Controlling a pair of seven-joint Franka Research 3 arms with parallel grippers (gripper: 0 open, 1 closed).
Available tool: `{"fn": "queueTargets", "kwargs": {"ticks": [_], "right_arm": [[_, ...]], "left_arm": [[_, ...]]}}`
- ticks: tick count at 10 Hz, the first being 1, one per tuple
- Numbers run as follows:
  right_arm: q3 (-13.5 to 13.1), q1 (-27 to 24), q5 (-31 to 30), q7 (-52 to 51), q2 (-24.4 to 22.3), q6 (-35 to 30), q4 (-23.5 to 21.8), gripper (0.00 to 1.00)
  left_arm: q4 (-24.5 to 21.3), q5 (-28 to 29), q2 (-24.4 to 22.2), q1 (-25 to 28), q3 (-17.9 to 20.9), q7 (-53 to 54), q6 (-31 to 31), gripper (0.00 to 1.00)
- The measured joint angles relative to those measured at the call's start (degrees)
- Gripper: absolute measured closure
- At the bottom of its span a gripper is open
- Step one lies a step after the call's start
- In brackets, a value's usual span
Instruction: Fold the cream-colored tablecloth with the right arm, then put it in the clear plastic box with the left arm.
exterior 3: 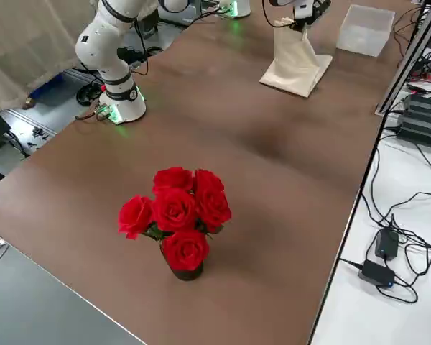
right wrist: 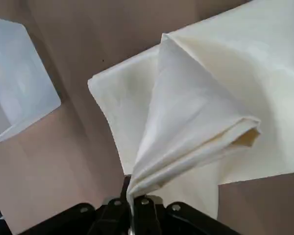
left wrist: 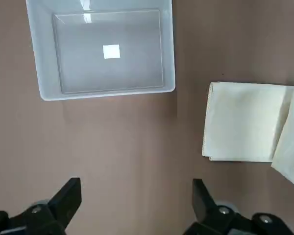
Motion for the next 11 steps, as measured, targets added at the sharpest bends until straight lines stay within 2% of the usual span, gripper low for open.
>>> {"fn": "queueTargets", "kwargs": {"ticks": [5, 9, 11], "right_arm": [[0.0, 1.38, -0.22, 0.31, 3.06, 4.54, 0.01, 0.93], [-0.01, 1.75, -0.37, 1.95, 4.33, 7.86, 0.16, 0.8], [-0.01, 1.76, -0.38, 2.65, 4.6, 9.17, 0.16, 0.51]], "left_arm": [[0.0, 0.0, 0.0, 0.0, 0.0, 0.0, 0.0, 0.0], [0.0, 0.0, 0.0, 0.0, 0.0, 0.0, 0.0, 0.0], [0.0, 0.0, 0.01, 0.0, 0.01, 0.0, 0.0, 0.0]]}}
